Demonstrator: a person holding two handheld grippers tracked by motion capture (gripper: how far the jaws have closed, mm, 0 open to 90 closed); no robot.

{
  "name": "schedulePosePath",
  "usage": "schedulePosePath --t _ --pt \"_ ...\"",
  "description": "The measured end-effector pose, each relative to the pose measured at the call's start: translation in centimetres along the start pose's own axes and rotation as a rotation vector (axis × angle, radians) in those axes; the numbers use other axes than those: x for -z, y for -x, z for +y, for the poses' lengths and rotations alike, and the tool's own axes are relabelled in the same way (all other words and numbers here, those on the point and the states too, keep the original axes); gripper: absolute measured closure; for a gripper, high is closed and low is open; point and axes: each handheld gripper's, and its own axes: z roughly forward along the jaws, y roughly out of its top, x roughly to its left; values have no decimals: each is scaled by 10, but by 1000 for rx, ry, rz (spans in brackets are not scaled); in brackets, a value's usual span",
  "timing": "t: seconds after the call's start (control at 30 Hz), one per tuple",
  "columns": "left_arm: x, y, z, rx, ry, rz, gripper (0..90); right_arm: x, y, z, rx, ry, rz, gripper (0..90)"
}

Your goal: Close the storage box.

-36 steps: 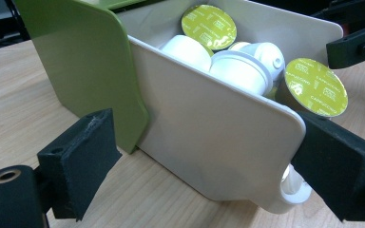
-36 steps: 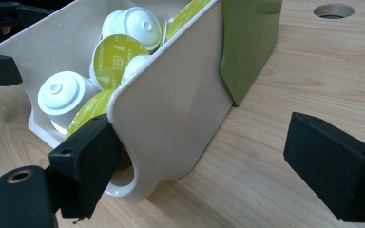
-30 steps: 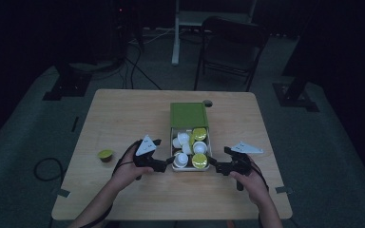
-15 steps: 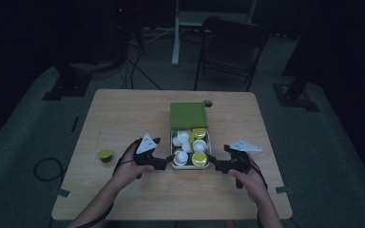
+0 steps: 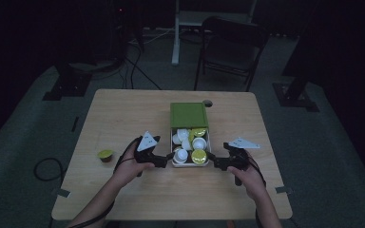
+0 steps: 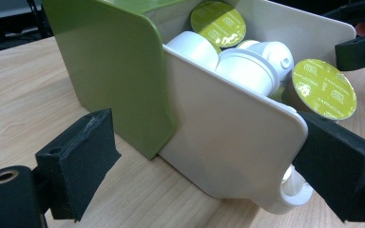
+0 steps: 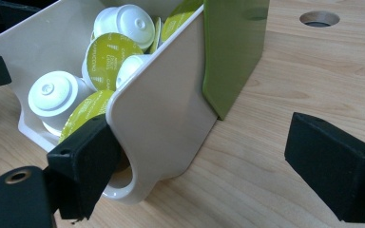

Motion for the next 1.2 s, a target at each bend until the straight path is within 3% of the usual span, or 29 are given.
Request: schedulePosePath --t 1.2 --pt "-8 -8 10 2 -15 42 97 -15 8 16 -3 -3 -23 115"
